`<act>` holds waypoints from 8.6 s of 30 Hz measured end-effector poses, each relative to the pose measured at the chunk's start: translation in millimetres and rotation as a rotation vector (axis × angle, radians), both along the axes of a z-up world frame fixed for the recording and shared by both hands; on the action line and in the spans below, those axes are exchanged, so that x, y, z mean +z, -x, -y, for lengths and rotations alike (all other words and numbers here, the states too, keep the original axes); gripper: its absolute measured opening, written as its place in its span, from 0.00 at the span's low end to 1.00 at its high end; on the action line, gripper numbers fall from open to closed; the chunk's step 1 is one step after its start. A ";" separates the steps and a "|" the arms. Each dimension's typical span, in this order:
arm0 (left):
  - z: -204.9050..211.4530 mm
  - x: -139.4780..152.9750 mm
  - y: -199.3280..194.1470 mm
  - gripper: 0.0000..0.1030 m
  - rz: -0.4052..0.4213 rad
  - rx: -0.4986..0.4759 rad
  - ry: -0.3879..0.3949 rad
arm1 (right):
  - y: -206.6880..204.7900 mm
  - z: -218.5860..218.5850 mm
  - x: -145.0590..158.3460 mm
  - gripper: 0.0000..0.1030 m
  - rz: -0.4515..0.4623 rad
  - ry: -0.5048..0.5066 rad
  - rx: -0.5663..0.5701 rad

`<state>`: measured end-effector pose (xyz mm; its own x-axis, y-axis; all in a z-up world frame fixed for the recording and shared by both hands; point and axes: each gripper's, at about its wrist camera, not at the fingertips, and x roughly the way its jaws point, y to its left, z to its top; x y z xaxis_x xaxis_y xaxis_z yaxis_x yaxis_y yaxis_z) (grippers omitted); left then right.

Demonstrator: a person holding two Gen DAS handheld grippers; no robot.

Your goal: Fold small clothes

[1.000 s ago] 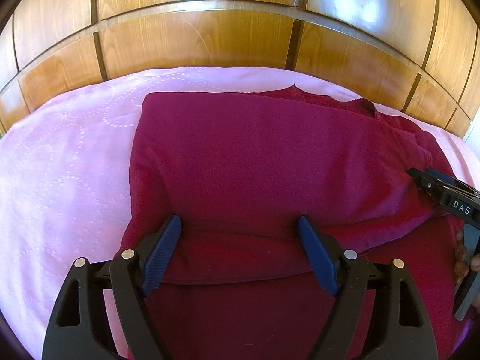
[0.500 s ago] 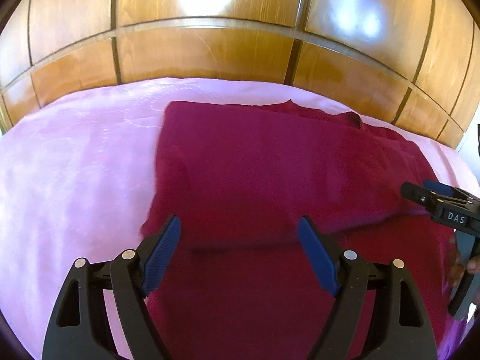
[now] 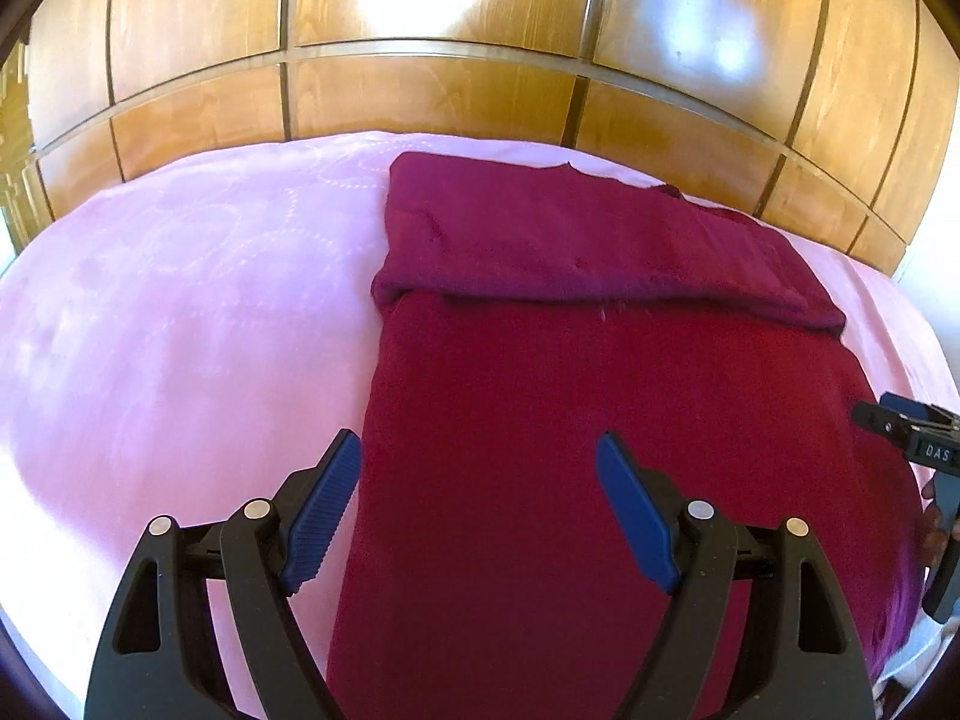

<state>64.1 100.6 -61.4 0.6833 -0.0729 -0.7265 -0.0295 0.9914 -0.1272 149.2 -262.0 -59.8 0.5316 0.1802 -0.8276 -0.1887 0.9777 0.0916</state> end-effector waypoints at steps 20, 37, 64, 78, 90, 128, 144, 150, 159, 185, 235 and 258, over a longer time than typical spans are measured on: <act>-11.4 -7.5 67.8 0.77 -0.041 0.030 0.007 | 99.6 53.5 0.6 0.66 -0.130 -0.243 0.002; -27.2 0.2 113.3 0.09 -0.098 -0.133 0.281 | 115.6 43.2 15.9 0.11 -0.195 -0.306 0.128; -108.0 17.6 -67.1 0.69 -0.025 0.164 0.615 | -54.0 77.9 35.8 0.86 -0.037 -0.613 -0.141; -76.7 -28.1 -5.8 0.50 -0.107 -0.040 0.474 | 5.6 68.4 -3.6 0.52 -0.075 -0.383 -0.130; -68.1 -14.2 14.5 0.20 -0.103 -0.079 0.461 | 33.6 69.1 23.2 0.20 -0.041 -0.376 -0.102; -43.0 11.7 10.1 0.45 -0.054 -0.162 0.258 | 30.2 66.4 30.2 0.34 -0.004 -0.128 -0.107; -56.8 59.0 6.9 0.07 0.107 -0.158 0.271 | 14.9 60.0 93.7 0.07 0.140 -0.165 -0.064; -60.3 70.1 -48.4 0.07 0.143 -0.113 0.244 | -49.3 50.3 88.8 0.07 0.136 -0.180 -0.102; -64.6 36.9 -131.1 0.07 0.055 -0.036 0.181 | -130.2 44.7 47.4 0.07 0.078 -0.143 -0.195; -101.1 4.4 20.6 0.37 -0.055 -0.206 0.284 | -2.8 -10.9 44.6 0.72 0.053 -0.248 0.053; -1.7 23.9 34.8 0.24 0.004 -0.435 0.248 | 68.0 101.9 14.3 0.51 -0.039 -0.249 -0.134; 14.3 4.0 11.2 0.43 -0.036 -0.333 0.238 | 29.6 93.3 43.7 0.36 0.019 -0.213 -0.129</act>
